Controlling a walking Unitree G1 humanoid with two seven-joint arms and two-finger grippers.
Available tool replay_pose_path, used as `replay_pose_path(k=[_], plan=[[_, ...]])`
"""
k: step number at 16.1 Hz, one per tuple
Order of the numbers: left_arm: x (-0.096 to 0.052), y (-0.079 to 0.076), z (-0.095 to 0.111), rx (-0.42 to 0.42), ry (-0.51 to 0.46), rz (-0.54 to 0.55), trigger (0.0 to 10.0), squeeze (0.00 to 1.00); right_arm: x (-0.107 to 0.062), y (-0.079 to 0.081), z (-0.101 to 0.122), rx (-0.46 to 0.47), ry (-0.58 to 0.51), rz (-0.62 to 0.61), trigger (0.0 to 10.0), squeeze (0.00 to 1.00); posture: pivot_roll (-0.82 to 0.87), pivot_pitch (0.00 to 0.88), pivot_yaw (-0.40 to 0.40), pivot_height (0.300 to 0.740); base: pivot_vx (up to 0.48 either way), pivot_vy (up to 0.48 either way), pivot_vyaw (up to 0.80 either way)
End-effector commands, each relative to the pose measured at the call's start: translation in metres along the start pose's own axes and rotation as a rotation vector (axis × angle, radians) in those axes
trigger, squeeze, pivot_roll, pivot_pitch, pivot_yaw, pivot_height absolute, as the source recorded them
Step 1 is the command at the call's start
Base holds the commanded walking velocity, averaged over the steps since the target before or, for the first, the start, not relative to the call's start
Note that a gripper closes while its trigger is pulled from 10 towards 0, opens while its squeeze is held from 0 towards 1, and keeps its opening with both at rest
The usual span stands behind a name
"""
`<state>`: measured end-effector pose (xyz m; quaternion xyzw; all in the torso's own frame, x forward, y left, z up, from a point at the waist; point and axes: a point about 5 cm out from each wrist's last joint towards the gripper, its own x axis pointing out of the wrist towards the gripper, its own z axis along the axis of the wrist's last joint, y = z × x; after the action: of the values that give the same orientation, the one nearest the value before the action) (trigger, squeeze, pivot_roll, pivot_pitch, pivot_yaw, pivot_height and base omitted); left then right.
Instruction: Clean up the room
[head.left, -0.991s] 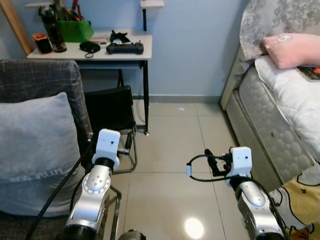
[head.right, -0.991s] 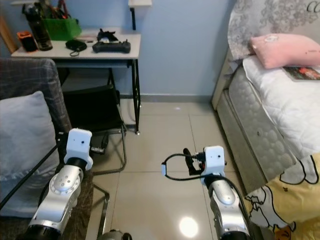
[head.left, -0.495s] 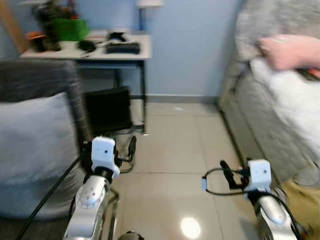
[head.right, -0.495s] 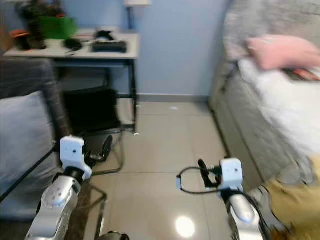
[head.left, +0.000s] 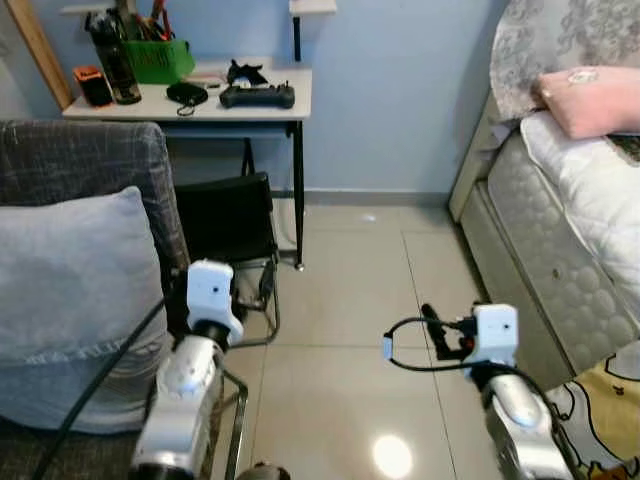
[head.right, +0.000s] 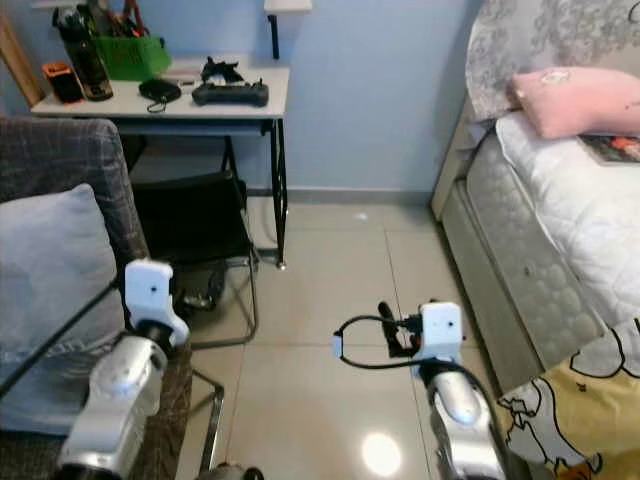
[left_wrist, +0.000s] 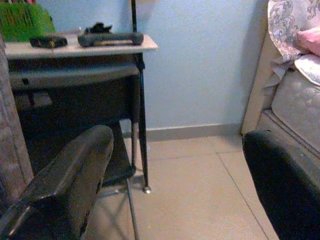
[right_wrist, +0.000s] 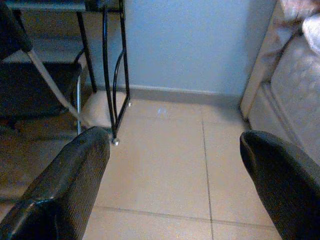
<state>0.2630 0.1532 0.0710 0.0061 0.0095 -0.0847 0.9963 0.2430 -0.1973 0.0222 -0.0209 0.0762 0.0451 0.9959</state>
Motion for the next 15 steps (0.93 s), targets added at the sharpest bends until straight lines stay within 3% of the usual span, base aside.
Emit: replay_pose_path(k=[1, 2, 3, 5, 15], plan=[[-0.001, -0.003, 0.003, 0.013, -0.004, -0.021, 10.0, 0.00, -0.002, 0.002, 0.010, -0.007, -0.042, 0.006, 10.0, 0.00, 0.04, 0.000, 0.020, 0.740, 0.000, 0.000, 0.00], [-0.005, -0.011, 0.003, 0.008, 0.009, -0.042, 10.0, 0.00, -0.021, 0.009, 0.007, -0.041, -0.017, 0.044, 10.0, 0.00, 0.04, 0.000, 0.006, 0.740, 0.000, 0.000, 0.00], [-0.007, -0.012, -0.002, 0.010, 0.026, -0.038, 10.0, 0.00, -0.029, 0.008, -0.001, -0.018, 0.024, 0.043, 10.0, 0.00, 0.04, 0.000, 0.001, 0.740, 0.000, 0.000, 0.00], [-0.005, -0.012, -0.004, -0.027, 0.021, 0.008, 10.0, 0.00, -0.028, 0.008, -0.003, 0.024, 0.034, 0.010, 10.0, 0.00, 0.03, 0.000, -0.001, 0.740, 0.000, 0.000, 0.00], [-0.004, -0.012, -0.004, -0.027, 0.018, 0.010, 10.0, 0.00, -0.026, 0.009, -0.002, 0.019, 0.035, 0.014, 10.0, 0.00, 0.03, 0.000, -0.004, 0.740, 0.000, 0.000, 0.00]])
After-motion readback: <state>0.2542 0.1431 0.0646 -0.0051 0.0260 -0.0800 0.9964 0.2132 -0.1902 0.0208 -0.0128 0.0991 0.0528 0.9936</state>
